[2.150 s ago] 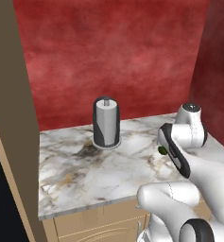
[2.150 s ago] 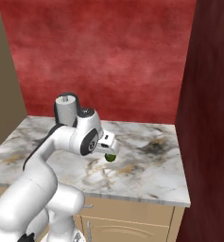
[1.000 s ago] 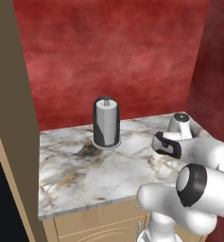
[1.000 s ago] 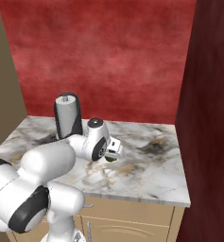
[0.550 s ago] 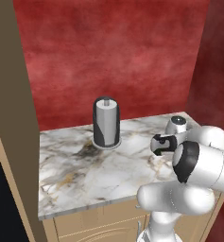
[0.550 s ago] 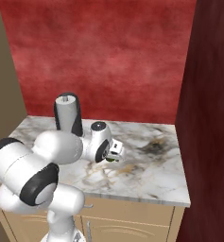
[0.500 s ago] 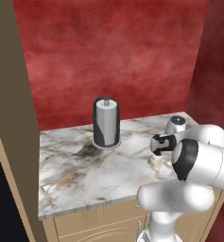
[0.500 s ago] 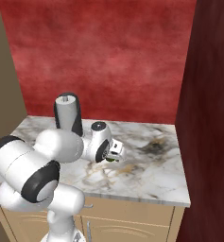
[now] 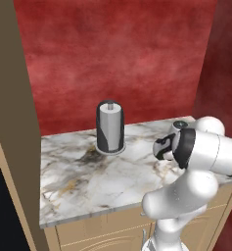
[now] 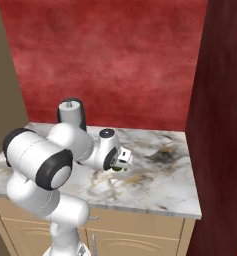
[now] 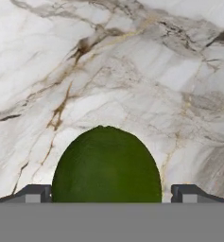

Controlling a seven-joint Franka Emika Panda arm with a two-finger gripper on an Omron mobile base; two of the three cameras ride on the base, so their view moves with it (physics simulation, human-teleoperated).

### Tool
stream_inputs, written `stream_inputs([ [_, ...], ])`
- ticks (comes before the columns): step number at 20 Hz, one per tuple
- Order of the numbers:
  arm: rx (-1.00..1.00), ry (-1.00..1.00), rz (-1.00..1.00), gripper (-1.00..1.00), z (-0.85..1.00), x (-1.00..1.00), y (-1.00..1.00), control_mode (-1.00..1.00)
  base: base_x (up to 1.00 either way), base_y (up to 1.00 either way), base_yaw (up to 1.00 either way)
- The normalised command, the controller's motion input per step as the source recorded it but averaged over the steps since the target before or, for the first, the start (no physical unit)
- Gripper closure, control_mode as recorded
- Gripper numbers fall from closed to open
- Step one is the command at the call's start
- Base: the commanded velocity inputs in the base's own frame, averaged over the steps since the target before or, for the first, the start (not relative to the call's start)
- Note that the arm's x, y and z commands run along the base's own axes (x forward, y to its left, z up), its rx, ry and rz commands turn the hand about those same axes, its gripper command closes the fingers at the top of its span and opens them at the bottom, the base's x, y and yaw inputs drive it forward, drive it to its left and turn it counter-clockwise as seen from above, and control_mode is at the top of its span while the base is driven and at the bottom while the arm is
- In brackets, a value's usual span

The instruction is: Place the liquors on the top shelf of the fridge to keep them out of children's reach, and place the lime on lower shelves for easy access.

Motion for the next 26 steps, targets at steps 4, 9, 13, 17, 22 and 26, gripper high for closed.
stream_inputs([
  [4,0.00,0.03,0.00,-1.00,-0.15,0.10,-0.14,-1.00,0.00,0.00,0.00],
  [9,0.00,0.08,0.00,-1.00,-0.17,0.01,-0.17,-1.00,0.00,0.00,0.00],
  [13,0.00,0.10,0.00,-1.00,-0.19,0.00,-0.13,-1.00,0.00,0.00,0.00],
  [17,0.00,0.10,0.00,-1.00,-0.22,0.00,-0.08,-1.00,0.00,0.00,0.00],
  [22,0.00,0.13,0.00,1.00,-0.28,-0.08,-0.02,-1.00,0.00,0.00,0.00],
  [26,0.00,0.13,0.00,1.00,-0.34,-0.20,0.00,-1.00,0.00,0.00,0.00],
])
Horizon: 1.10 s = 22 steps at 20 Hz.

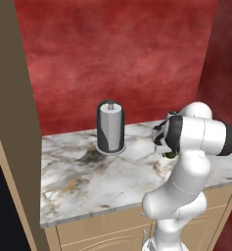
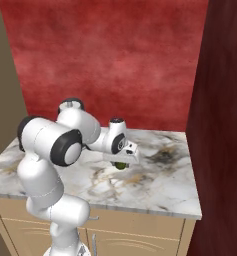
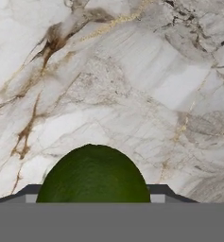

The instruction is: Place the liquors on the top shelf of the fridge to keep them out of children's reach, and place the lime on lower shelves for easy access.

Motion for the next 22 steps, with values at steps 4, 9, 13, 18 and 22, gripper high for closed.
stream_inputs([
  [4,0.00,0.08,0.00,1.00,-0.34,-0.28,-0.01,-1.00,0.00,0.00,0.00],
  [9,0.00,0.00,0.00,1.00,-0.15,-0.45,0.00,-1.00,0.00,0.00,0.00],
  [13,0.00,-0.24,0.02,1.00,0.10,-0.72,0.00,-1.00,0.00,0.00,0.00],
  [18,0.00,-0.43,0.09,1.00,0.40,-0.75,0.00,-1.00,0.00,0.00,0.00],
  [22,0.00,-0.46,0.09,1.00,0.83,-0.69,0.19,-1.00,0.00,0.00,0.00],
])
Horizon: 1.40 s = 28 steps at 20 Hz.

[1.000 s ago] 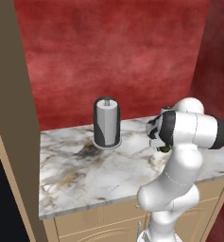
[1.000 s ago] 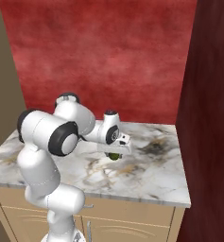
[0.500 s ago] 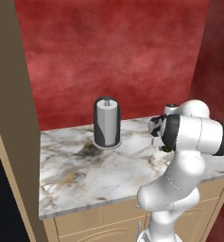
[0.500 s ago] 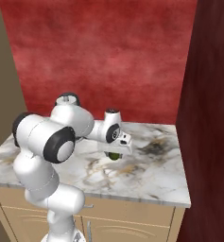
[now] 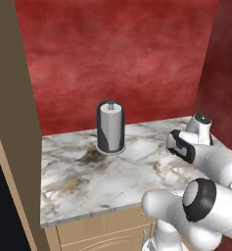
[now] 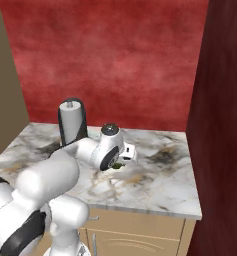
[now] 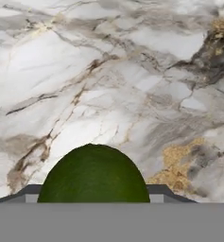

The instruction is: Place the liquors on the top shelf of the fridge to keep them out of children's reach, and place the lime on lower shelves for easy access.

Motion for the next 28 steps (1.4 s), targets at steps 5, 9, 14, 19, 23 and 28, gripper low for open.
stream_inputs([
  [5,0.00,-0.38,0.05,1.00,1.00,-0.47,0.29,-1.00,0.00,0.00,0.00],
  [9,0.00,-0.30,0.03,1.00,1.00,-0.41,0.35,-1.00,0.00,0.00,0.00],
  [14,0.00,-0.22,0.02,1.00,1.00,-0.48,0.28,-1.00,0.00,0.00,0.00],
  [19,-0.01,-0.17,0.02,1.00,1.00,-0.52,0.17,-1.00,0.00,0.00,0.00],
  [23,-0.04,-0.08,0.02,1.00,1.00,-0.44,0.05,-1.00,0.00,0.00,0.00],
  [28,-0.07,-0.02,0.04,1.00,0.75,-0.49,0.29,-1.00,0.00,0.00,0.00],
])
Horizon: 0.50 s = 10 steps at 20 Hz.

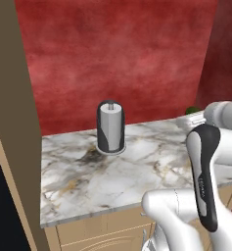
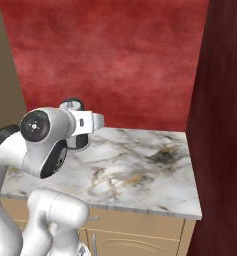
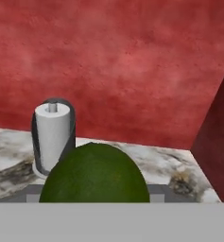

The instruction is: Place the liquors on the top shelf of the fridge to keep them out of children's reach, and place the lime on lower shelves for easy access.

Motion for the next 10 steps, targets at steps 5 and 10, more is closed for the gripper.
stream_inputs([
  [5,-0.04,0.03,0.01,1.00,0.38,-0.40,0.38,-1.00,0.00,0.00,0.00],
  [10,0.00,0.10,0.00,1.00,0.15,-0.53,0.24,-1.00,0.00,0.00,0.00],
])
